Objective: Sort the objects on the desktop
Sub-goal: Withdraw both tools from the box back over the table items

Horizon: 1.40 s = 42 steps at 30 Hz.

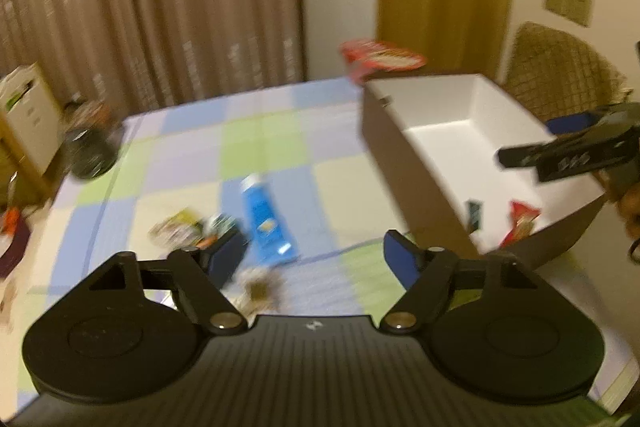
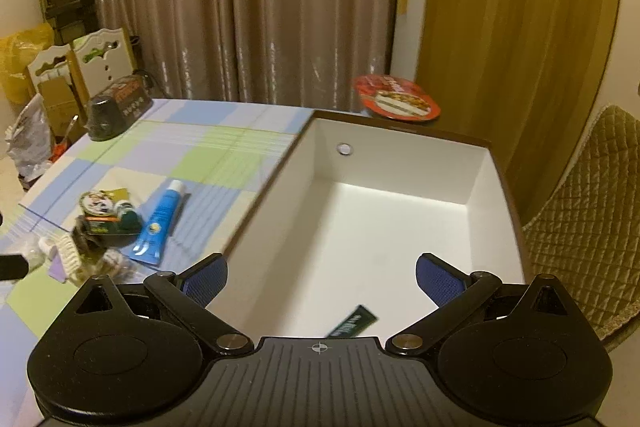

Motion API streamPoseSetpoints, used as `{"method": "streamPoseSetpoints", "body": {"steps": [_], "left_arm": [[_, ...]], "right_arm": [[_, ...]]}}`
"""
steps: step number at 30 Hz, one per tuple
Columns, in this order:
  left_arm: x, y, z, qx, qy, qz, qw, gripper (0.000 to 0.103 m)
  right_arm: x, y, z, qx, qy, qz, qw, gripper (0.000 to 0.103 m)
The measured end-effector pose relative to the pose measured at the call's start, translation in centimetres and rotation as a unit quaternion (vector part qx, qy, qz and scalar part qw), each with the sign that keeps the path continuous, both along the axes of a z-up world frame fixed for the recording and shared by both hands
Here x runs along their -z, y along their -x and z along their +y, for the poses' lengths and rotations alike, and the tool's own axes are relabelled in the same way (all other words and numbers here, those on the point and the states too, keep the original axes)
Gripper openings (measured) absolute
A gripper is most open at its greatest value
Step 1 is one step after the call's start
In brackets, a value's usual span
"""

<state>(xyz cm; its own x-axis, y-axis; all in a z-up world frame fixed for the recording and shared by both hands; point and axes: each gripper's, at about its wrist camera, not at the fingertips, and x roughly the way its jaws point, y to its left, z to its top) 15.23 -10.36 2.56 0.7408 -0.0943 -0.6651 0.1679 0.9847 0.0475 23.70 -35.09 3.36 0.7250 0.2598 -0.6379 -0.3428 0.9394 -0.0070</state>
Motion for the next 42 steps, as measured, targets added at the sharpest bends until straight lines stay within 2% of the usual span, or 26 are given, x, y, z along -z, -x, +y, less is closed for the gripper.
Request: {"method": "streamPoseSetpoints", "body": {"steps": [4, 6, 8, 14, 21, 25, 33, 42], "left_arm": [[0.9, 1.8, 3.7, -0.025, -0.003, 0.014, 0.9996, 0.087], [1.2, 2.6, 5.4, -0.029, -0.006, 0.018, 0.9994, 0.098], [1.5, 3.5, 7.2, -0.03, -0.011, 0.023, 0.9992, 0.102], [2.0, 6.4, 12.0, 0.003, -0.017, 0.038, 0.9991, 0.102], [2.9, 9.8, 17.3, 0.026, -0.025, 0.053, 0.9979, 0.102], [3.2, 11.2, 19.6, 0.026, -0.026, 0.063, 0.9973, 0.102], [4.0, 12.8, 21.9, -0.003, -0.012, 0.078, 0.9969, 0.102], [3.6, 13.6, 22.1, -0.037, 0.0, 0.085, 0.9957, 0.102]], "right_arm": [[-0.9, 2.3, 2.1, 0.005, 0.0, -0.018, 1.0, 0.103], [-1.4, 3.6, 3.5, 0.013, -0.001, -0.028, 1.0, 0.103], [-1.8, 5.2, 5.1, 0.022, 0.001, -0.038, 0.999, 0.103], [-1.8, 10.3, 10.7, 0.04, 0.002, -0.038, 0.998, 0.103], [0.6, 14.4, 15.9, 0.067, -0.005, -0.002, 0.998, 0.103], [1.6, 15.8, 18.0, 0.062, 0.003, 0.02, 0.998, 0.103], [2.9, 16.6, 19.4, 0.038, 0.018, 0.063, 0.997, 0.103], [2.9, 16.0, 19.9, 0.007, 0.024, 0.078, 0.997, 0.103]]}}
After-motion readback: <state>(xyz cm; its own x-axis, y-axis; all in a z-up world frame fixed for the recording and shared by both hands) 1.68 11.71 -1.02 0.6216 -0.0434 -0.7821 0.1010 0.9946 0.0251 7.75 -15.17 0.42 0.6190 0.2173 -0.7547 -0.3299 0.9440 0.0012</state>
